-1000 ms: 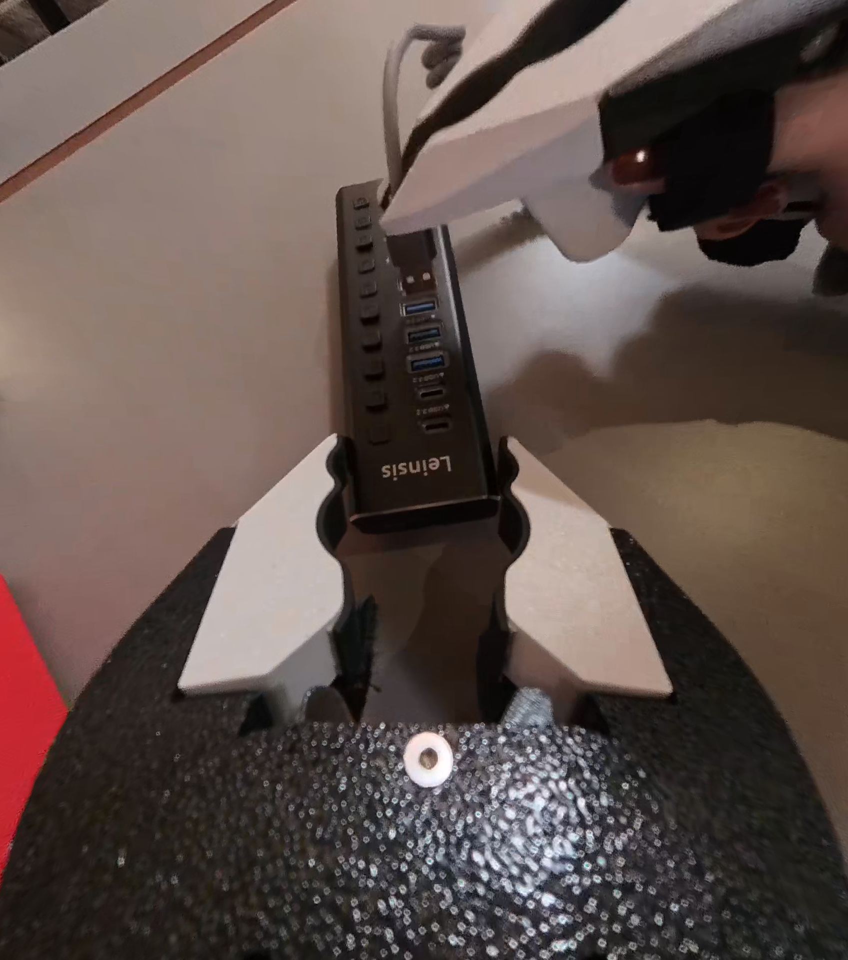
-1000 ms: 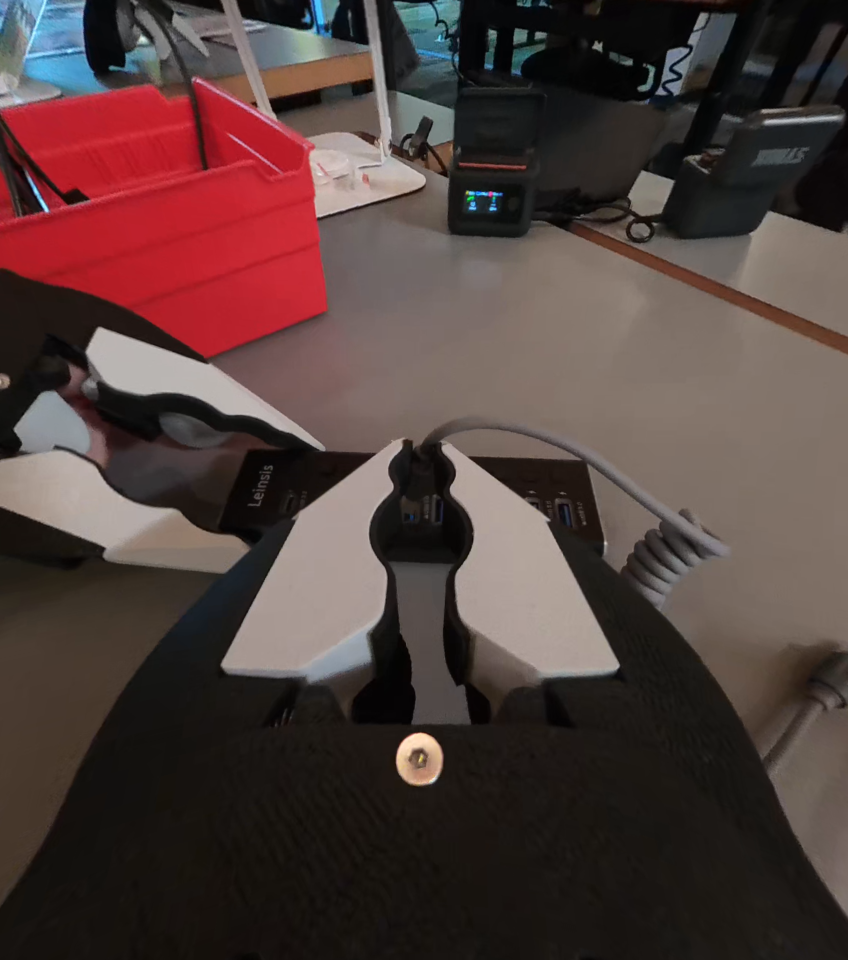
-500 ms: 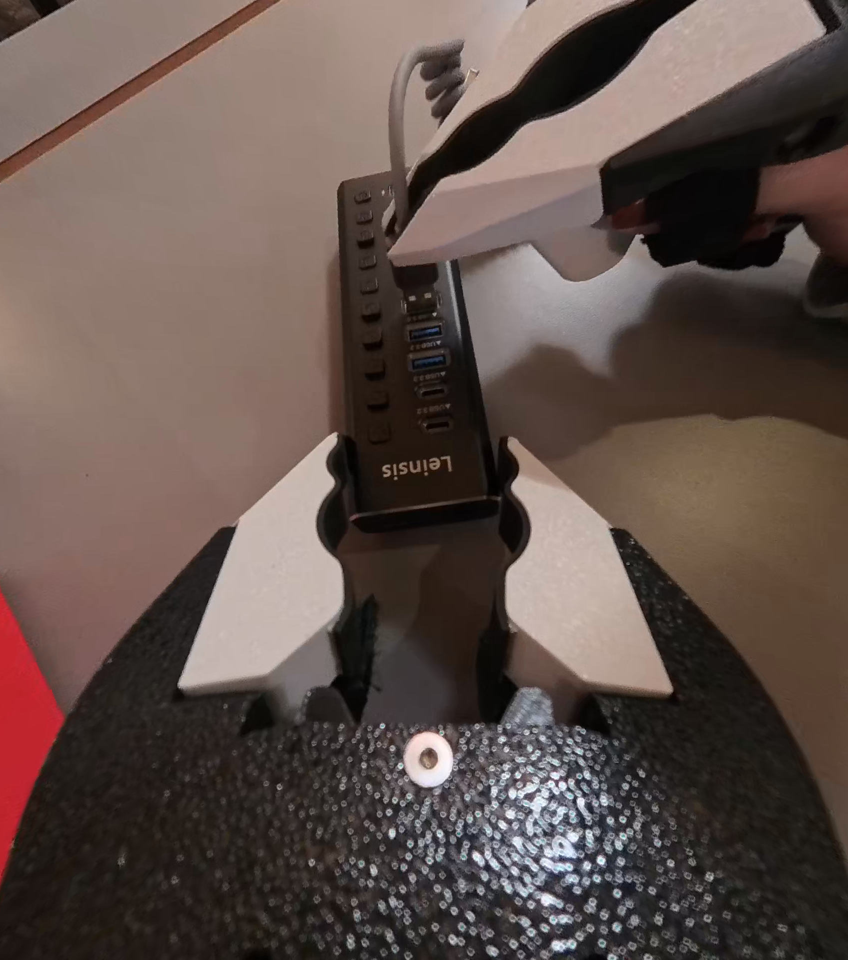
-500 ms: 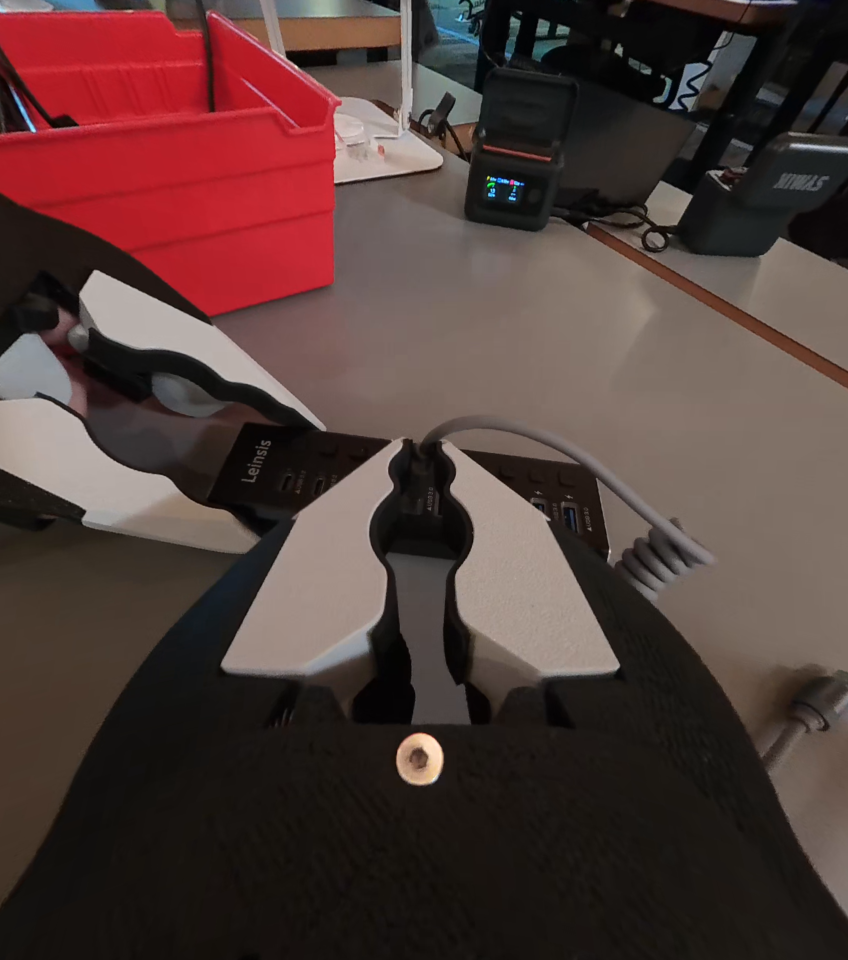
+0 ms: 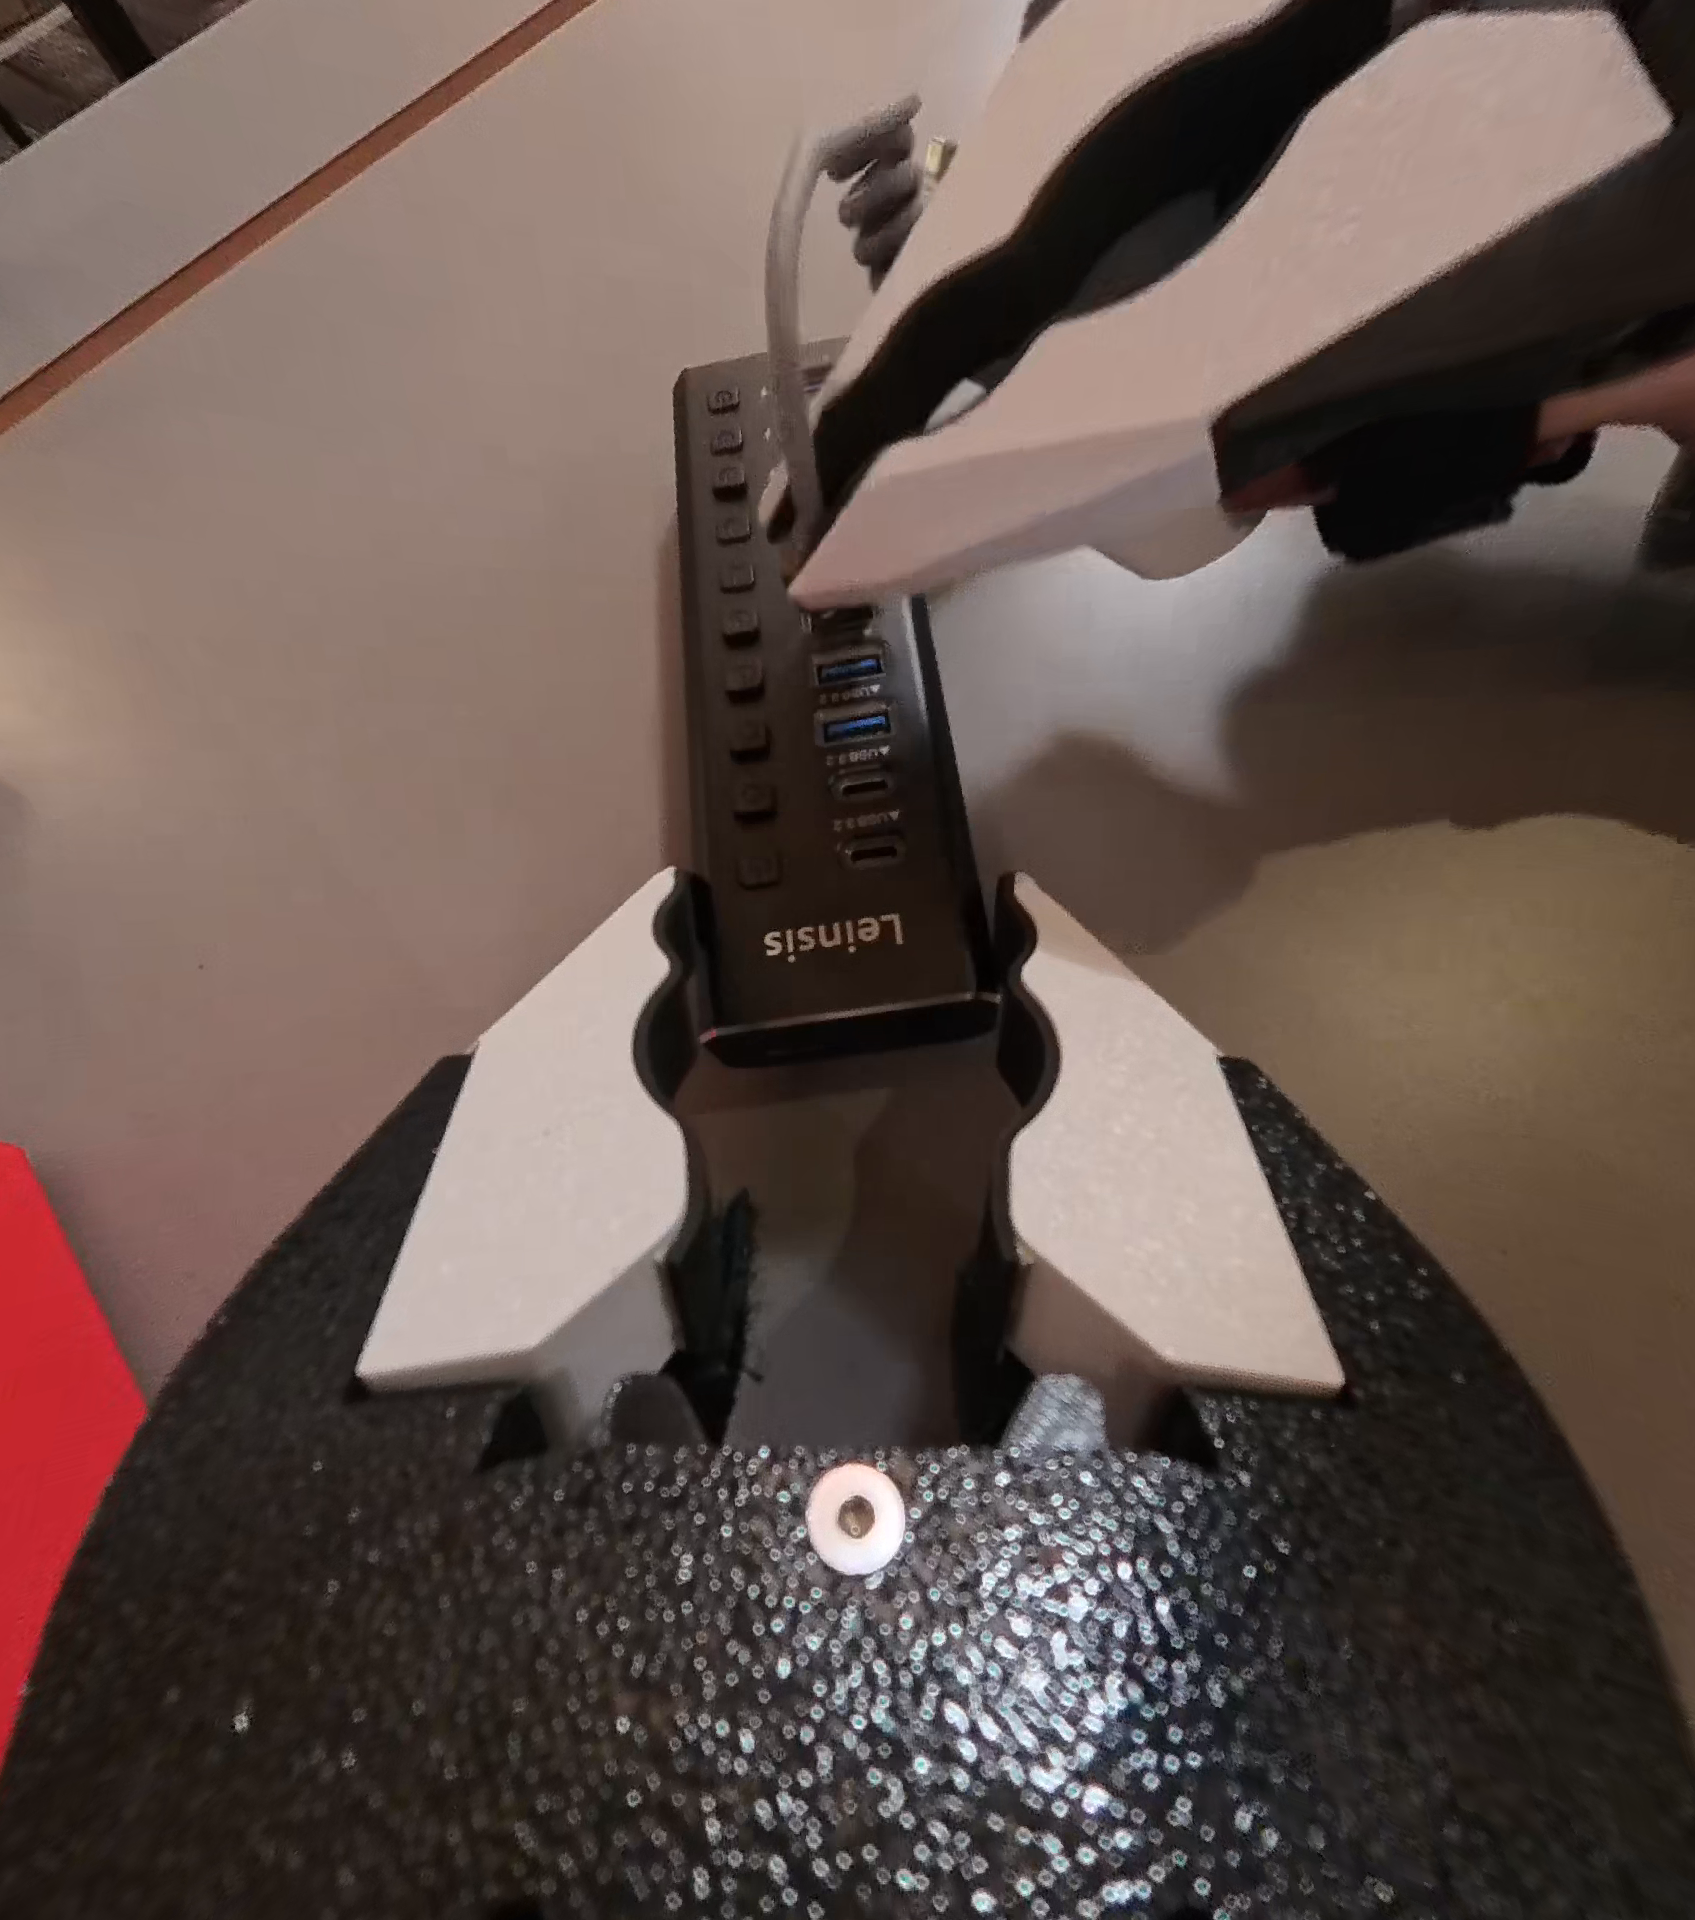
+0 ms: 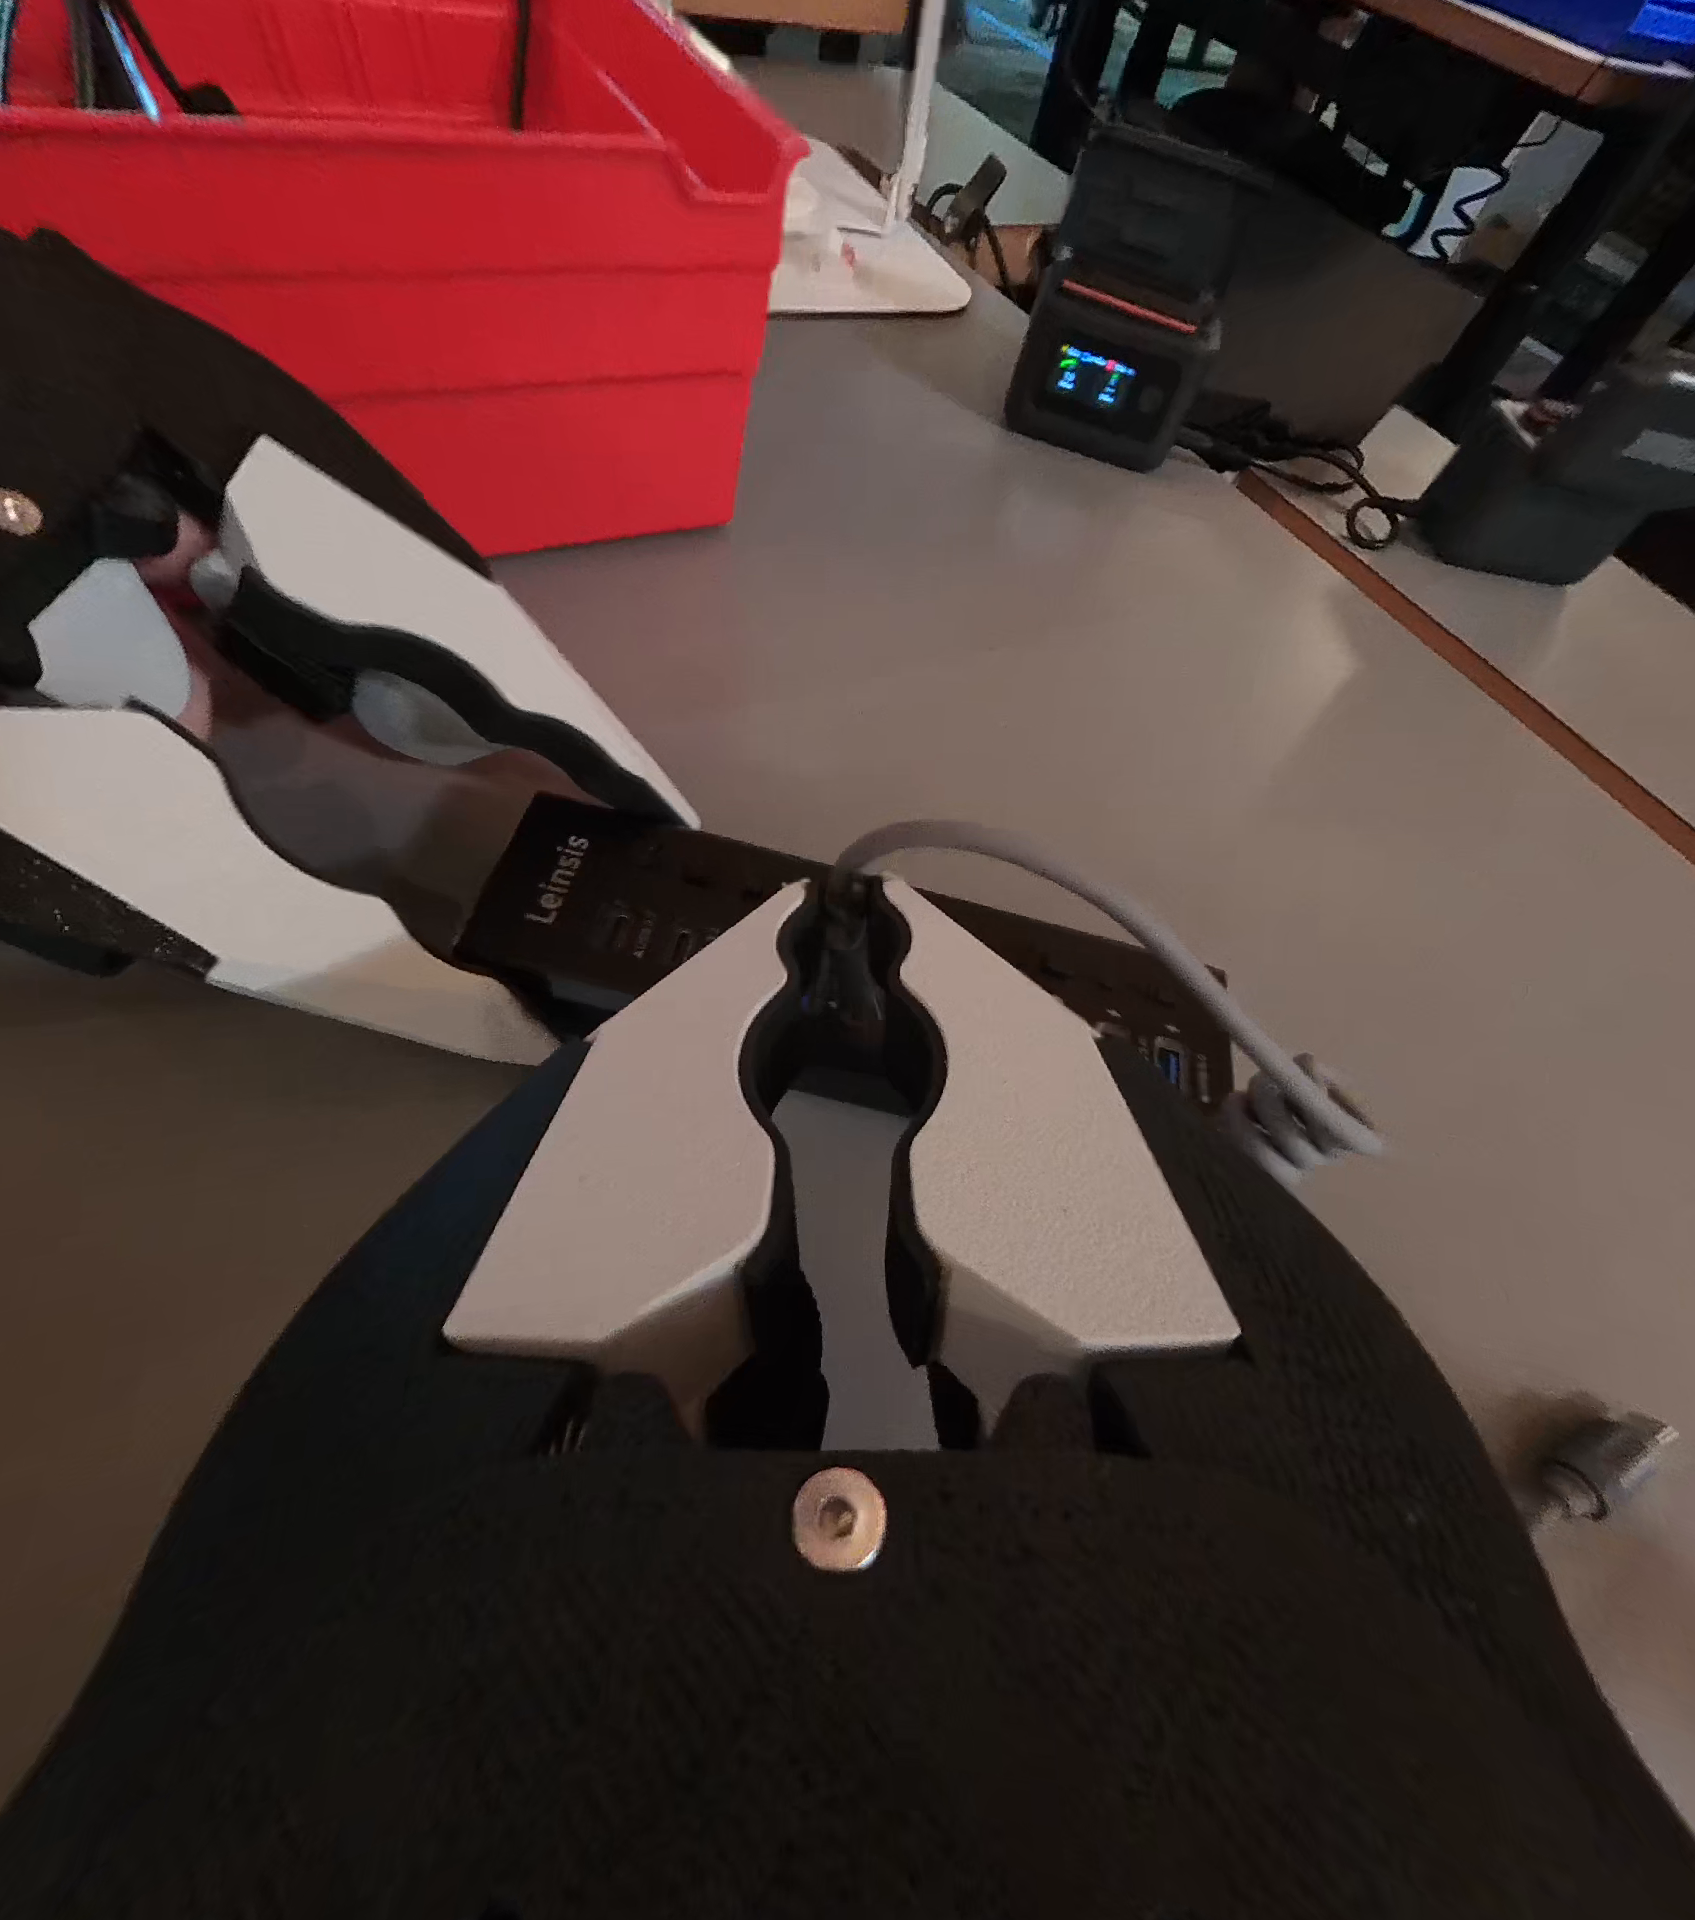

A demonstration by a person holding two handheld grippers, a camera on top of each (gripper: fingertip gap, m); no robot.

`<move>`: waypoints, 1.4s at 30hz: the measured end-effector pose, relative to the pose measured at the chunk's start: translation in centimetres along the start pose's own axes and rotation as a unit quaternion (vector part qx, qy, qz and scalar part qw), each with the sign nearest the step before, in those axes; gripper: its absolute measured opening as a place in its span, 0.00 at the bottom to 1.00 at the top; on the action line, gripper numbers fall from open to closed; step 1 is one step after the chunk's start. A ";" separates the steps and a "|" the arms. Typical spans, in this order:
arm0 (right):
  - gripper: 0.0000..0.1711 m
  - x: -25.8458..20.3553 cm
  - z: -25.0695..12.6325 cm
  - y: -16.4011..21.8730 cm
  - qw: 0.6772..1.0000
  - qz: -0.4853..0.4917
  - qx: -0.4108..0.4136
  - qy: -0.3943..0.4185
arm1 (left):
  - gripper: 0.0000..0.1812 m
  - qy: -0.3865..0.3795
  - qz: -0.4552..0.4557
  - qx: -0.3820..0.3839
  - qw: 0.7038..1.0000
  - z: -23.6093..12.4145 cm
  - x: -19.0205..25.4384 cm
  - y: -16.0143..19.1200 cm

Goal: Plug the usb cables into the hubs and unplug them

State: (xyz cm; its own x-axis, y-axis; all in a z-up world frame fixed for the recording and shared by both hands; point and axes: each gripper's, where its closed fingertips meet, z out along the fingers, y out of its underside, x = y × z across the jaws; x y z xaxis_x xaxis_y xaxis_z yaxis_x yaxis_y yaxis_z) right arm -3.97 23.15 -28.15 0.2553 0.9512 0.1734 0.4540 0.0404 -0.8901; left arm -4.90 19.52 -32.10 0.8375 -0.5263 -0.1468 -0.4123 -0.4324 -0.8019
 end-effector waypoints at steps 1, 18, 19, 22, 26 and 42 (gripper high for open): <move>0.04 -0.3 0.1 0.1 1.000 -0.019 -0.010 0.006 | 0.31 0.002 -0.005 0.001 1.000 0.0 0.0 0.0; 0.04 1.0 -0.6 0.1 0.997 0.081 -0.010 0.008 | 0.31 0.002 -0.004 0.003 1.000 0.0 0.0 0.0; 0.04 0.9 -0.6 0.1 0.996 0.088 -0.008 0.001 | 0.31 0.002 -0.004 0.006 1.000 -0.1 0.0 -0.2; 0.04 0.8 -0.7 0.1 0.993 0.116 -0.006 -0.014 | 0.31 0.004 -0.005 0.005 1.000 0.0 0.0 -0.1; 0.04 1.2 -0.6 0.2 0.984 0.177 -0.002 -0.021 | 0.31 0.003 -0.002 0.000 1.000 0.0 0.0 0.0; 0.04 0.8 0.0 1.1 0.989 0.141 -0.047 0.003 | 0.30 -0.007 0.011 -0.006 1.000 0.0 0.1 0.0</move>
State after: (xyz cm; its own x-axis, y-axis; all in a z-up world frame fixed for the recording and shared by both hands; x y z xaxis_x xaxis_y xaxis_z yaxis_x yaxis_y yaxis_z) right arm -3.23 24.00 -29.01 0.3883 0.9186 -0.0729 0.4413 -0.2548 -0.8604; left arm -4.83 19.47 -32.16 0.8331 -0.5253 -0.1731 -0.4350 -0.4289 -0.7918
